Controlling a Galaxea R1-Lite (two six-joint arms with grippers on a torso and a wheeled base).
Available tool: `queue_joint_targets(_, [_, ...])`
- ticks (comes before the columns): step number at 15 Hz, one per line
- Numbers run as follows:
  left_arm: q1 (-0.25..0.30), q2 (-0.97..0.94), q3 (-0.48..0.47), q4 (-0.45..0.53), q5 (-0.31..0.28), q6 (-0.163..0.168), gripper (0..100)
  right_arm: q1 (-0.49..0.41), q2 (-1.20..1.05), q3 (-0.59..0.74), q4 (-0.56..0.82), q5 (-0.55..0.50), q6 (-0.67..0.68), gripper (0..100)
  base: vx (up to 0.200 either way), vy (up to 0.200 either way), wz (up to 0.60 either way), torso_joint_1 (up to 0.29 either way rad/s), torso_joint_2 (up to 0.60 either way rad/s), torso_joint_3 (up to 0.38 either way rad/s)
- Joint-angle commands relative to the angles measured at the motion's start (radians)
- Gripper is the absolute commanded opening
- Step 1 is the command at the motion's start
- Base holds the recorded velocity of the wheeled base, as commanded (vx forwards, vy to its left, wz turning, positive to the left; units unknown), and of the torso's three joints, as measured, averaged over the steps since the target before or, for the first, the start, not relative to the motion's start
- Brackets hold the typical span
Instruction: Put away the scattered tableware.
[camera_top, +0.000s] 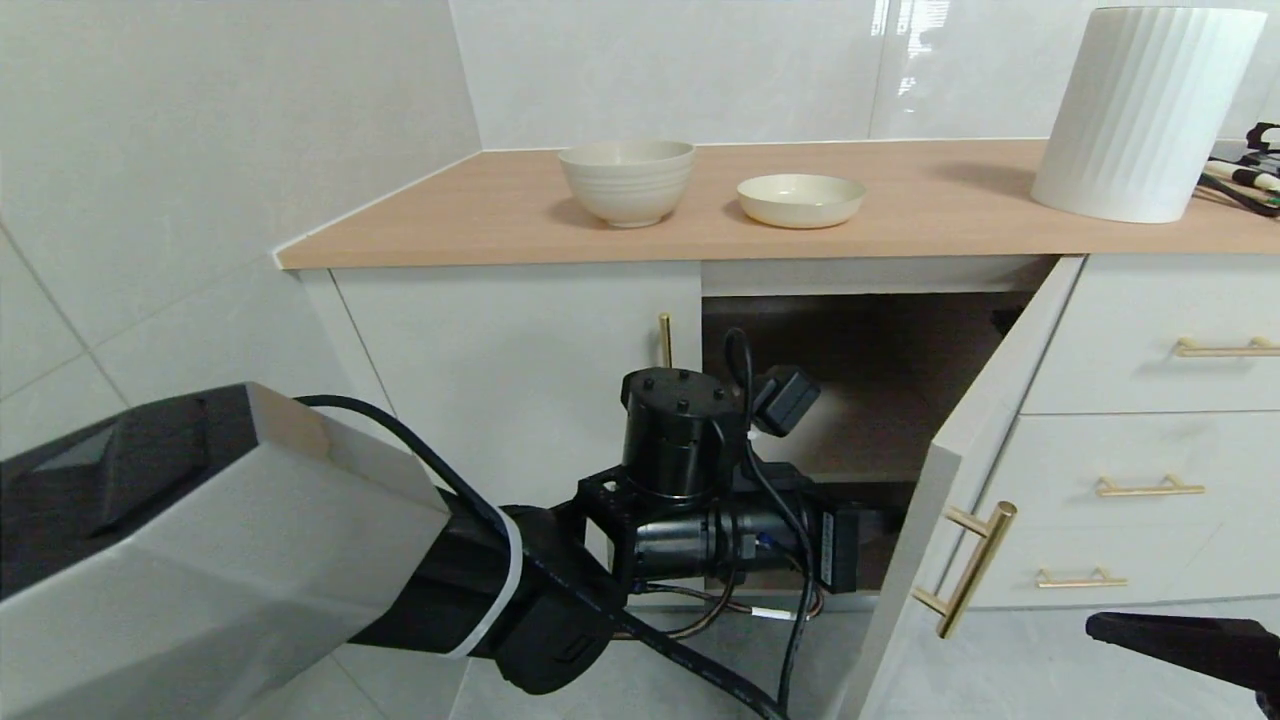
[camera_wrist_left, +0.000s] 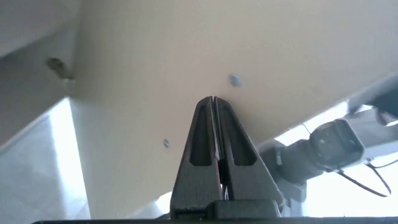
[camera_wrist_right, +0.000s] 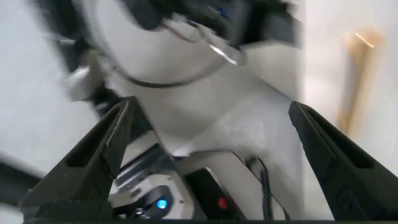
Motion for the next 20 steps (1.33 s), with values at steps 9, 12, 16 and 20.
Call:
queue_joint_targets(9, [-0.144, 0.051, -0.192, 0.138, 0.004, -0.001, 0, 0.001, -0.057, 0.0, 0.039, 0.129, -0.001, 100, 0.0, 0.0, 0.0, 0.0, 0.0, 0.0])
queue_joint_targets(12, [-0.225, 0.043, -0.215, 0.146, 0.009, -0.041, 0, 0.001, -0.073, 0.003, 0.059, 0.149, -0.001, 100, 0.0, 0.0, 0.0, 0.0, 0.0, 0.0])
queue_joint_targets(16, [-0.136, -0.064, -0.06, 0.112, 0.021, -0.05, 0, 0.001, -0.054, -0.003, 0.059, 0.149, 0.0, 100, 0.0, 0.0, 0.0, 0.0, 0.0, 0.0])
queue_joint_targets(20, [0.05, -0.352, 0.231, 0.109, 0.021, -0.048, 0, 0.004, 0.151, -0.097, 0.059, -0.021, -0.003, 100, 0.0, 0.0, 0.0, 0.0, 0.0, 0.0])
